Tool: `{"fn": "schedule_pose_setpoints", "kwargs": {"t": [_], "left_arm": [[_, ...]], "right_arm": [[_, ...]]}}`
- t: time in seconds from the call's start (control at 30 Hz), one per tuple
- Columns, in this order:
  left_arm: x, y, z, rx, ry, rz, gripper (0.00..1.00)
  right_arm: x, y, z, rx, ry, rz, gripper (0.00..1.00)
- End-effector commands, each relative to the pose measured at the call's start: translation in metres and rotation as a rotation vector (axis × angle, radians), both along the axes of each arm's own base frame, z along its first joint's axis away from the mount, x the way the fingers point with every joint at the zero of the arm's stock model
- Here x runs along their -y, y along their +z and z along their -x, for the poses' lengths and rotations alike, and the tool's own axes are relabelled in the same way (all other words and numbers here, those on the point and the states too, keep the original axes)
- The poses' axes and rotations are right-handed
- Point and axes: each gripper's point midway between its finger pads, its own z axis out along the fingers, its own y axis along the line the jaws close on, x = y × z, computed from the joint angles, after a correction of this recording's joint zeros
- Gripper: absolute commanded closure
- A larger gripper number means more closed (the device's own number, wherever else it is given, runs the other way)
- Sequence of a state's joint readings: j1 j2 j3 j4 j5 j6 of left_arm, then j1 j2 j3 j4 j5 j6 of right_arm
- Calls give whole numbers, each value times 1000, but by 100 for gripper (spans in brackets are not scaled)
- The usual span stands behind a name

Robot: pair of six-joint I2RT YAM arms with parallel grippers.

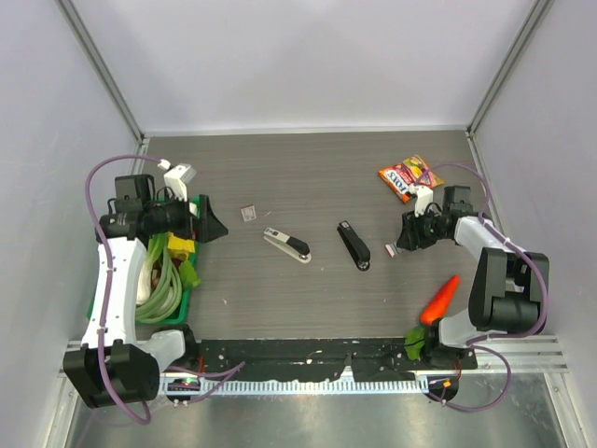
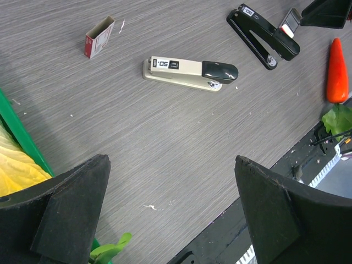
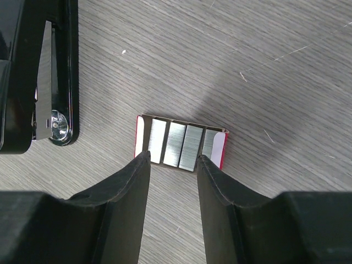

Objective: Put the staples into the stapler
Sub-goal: Open the stapler at the center of the board.

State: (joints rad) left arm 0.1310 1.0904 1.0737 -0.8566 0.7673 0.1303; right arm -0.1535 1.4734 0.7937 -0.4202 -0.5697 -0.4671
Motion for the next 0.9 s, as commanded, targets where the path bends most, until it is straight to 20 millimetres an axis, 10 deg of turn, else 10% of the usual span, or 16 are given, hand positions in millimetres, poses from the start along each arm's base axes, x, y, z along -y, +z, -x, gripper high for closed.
{"fn": "schedule_pose_setpoints", "kwargs": {"t": [0.0, 0.87], "left_arm": [[1, 9, -4, 43, -1, 24, 0], [0, 11, -3, 41, -3, 57, 0]], "right_arm": [[3, 10, -15, 39, -8, 0, 55], [-1, 30, -15, 132, 34, 6, 53]]}}
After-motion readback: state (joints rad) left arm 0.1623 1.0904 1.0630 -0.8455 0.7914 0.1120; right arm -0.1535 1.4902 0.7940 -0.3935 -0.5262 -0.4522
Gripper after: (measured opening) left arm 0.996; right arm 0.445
